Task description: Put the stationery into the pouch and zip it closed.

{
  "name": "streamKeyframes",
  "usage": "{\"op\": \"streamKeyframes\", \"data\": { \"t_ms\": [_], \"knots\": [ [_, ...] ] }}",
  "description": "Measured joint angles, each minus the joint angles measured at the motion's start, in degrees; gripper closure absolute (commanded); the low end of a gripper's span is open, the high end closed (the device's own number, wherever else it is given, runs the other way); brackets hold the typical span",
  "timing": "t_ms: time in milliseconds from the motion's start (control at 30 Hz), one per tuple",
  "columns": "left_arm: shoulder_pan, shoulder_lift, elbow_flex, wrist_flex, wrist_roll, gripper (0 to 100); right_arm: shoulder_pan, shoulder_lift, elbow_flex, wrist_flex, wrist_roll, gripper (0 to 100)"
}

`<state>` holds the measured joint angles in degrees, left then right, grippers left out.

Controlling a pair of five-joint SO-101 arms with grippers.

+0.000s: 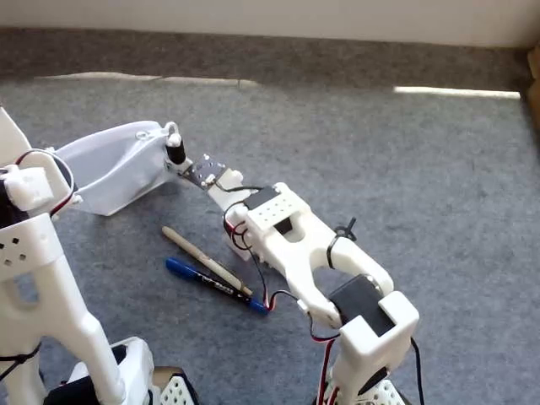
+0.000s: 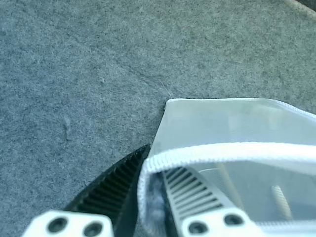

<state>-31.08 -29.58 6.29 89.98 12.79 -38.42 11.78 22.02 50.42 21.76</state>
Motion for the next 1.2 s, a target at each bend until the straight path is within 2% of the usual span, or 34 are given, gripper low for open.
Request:
{"op": "streamKeyframes", "data": {
  "t_ms": [133,333,633,1200],
  "knots": [
    [0.0,0.0,0.0,0.0,-0.09,99,0.09,0.0,-0.53,5.8,0.62,99.5],
    [0.0,0.0,0.0,0.0,-0.09,99,1.32,0.0,-0.62,11.43,6.51,99.5],
    [0.0,0.0,0.0,0.0,0.09,99,1.49,-1.05,-0.88,17.23,7.3,99.5],
    [1.14,0.0,0.0,0.0,0.09,99,1.49,-30.07,6.68,18.11,7.3,99.5]
  ]
}}
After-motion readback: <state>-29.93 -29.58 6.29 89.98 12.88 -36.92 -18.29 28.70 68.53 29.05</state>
